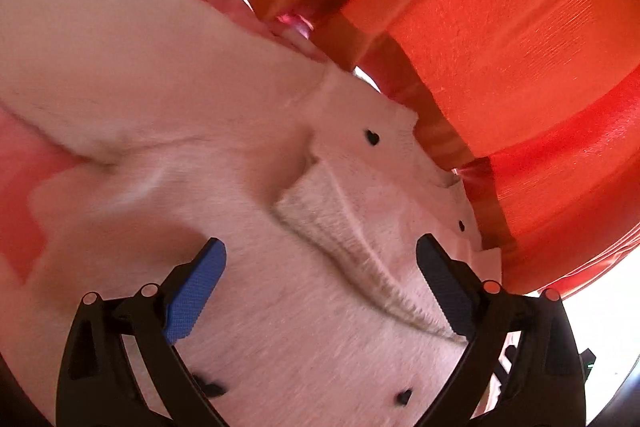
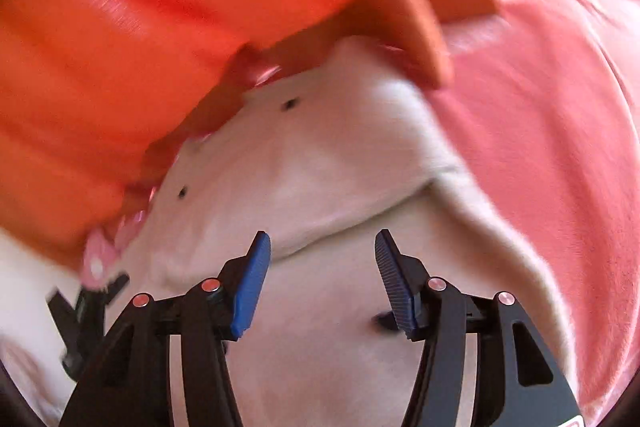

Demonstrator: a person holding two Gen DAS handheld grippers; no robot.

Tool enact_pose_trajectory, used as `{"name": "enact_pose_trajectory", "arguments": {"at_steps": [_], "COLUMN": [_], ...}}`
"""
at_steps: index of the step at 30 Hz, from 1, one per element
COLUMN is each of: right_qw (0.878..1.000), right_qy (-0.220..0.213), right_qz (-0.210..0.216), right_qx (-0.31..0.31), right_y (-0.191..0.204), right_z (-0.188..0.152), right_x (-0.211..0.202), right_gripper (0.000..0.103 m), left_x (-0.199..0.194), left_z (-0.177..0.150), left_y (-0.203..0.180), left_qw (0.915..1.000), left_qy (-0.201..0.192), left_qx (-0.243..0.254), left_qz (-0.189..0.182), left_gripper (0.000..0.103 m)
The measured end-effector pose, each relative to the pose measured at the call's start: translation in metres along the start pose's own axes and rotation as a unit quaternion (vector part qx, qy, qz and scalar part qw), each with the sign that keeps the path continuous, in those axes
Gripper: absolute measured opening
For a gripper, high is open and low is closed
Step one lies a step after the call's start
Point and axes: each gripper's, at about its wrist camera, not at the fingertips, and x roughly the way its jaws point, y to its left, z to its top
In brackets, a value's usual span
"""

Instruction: Fold small clothes

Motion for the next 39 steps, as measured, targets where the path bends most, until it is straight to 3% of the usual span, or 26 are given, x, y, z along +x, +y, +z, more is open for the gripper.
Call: {"name": "enact_pose_trajectory", "arguments": {"at_steps": [3, 4, 5, 6, 7, 8, 9, 10, 12, 14, 15, 17, 19, 21, 23, 32, 34, 36, 39], "right_qw": [1.000, 1.000, 1.000, 0.999, 0.999, 0.998, 0.998, 0.998, 0.995, 0.993, 0.994, 0.998, 0.999, 0.998, 0.995, 0.988, 0.989, 0.989, 0.986], "right_qy": [0.009, 0.009, 0.004, -0.002, -0.014, -0.029, -0.041, -0.056, -0.092, -0.110, -0.097, -0.033, -0.030, -0.057, -0.072, -0.120, -0.124, -0.114, -0.045], "right_qz": [-0.005, -0.001, 0.001, 0.003, 0.010, 0.018, 0.021, 0.026, 0.049, 0.036, 0.010, -0.042, -0.039, -0.029, -0.047, -0.090, -0.069, -0.067, -0.130], "right_qx": [0.012, 0.019, 0.027, 0.036, 0.044, 0.046, 0.039, 0.031, 0.003, -0.032, -0.040, -0.018, 0.014, -0.017, -0.042, -0.031, -0.036, -0.065, -0.090], "right_y": [-0.013, -0.017, -0.018, -0.020, -0.022, -0.022, -0.019, -0.018, -0.008, -0.003, -0.006, -0.025, -0.035, -0.014, -0.003, 0.005, 0.005, 0.015, 0.006], "right_z": [0.005, 0.008, 0.010, 0.012, 0.017, 0.021, 0.024, 0.025, 0.026, 0.026, 0.025, 0.019, 0.012, 0.014, 0.010, -0.003, -0.001, 0.002, 0.002], "right_x": [0.014, 0.018, 0.021, 0.023, 0.024, 0.023, 0.020, 0.014, -0.005, -0.011, -0.002, 0.030, 0.030, 0.003, -0.012, -0.039, -0.043, -0.024, 0.024], "right_gripper": [0.055, 0.055, 0.055, 0.055, 0.047, 0.038, 0.012, 0.009, 0.009, 0.008, 0.008, 0.008, 0.007, 0.007, 0.008, 0.012, 0.014, 0.014, 0.013], "left_x": [0.015, 0.018, 0.022, 0.027, 0.032, 0.034, 0.034, 0.032, 0.022, 0.018, 0.020, 0.027, 0.031, 0.030, 0.028, 0.026, 0.026, 0.026, 0.024], "left_z": [0.001, 0.002, 0.004, 0.007, 0.010, 0.011, 0.011, 0.012, 0.015, 0.016, 0.016, 0.012, 0.007, 0.005, 0.005, 0.000, -0.001, -0.002, -0.003], "left_y": [-0.004, -0.007, -0.008, -0.008, -0.005, -0.002, -0.002, -0.006, -0.020, -0.028, -0.027, -0.018, -0.006, 0.000, -0.002, -0.001, -0.001, -0.001, -0.002], "left_qw": [0.9999, 0.9998, 0.9998, 1.0000, 0.9993, 0.9984, 0.9980, 0.9984, 0.9989, 0.9985, 0.9987, 0.9991, 0.9992, 0.9995, 0.9992, 0.9984, 0.9982, 0.9980, 0.9977], "left_qy": [-0.002, -0.008, -0.006, 0.002, 0.012, 0.013, 0.007, -0.001, -0.029, -0.037, -0.032, -0.020, -0.010, -0.009, -0.011, -0.013, -0.014, -0.016, -0.017], "left_qx": [0.001, 0.009, 0.013, 0.007, -0.012, -0.026, -0.033, -0.026, 0.017, 0.039, 0.039, 0.031, 0.018, 0.006, 0.013, 0.027, 0.029, 0.031, 0.038], "left_qz": [0.013, 0.017, 0.012, -0.004, -0.034, -0.048, -0.053, -0.051, -0.033, -0.012, -0.003, 0.020, 0.035, 0.031, 0.035, 0.047, 0.050, 0.052, 0.054], "left_gripper": [0.083, 0.069, 0.045, 0.035, 0.012, 0.009, 0.009, 0.008, 0.007, 0.007, 0.007, 0.007, 0.007, 0.007, 0.007, 0.008, 0.008, 0.008, 0.008]}}
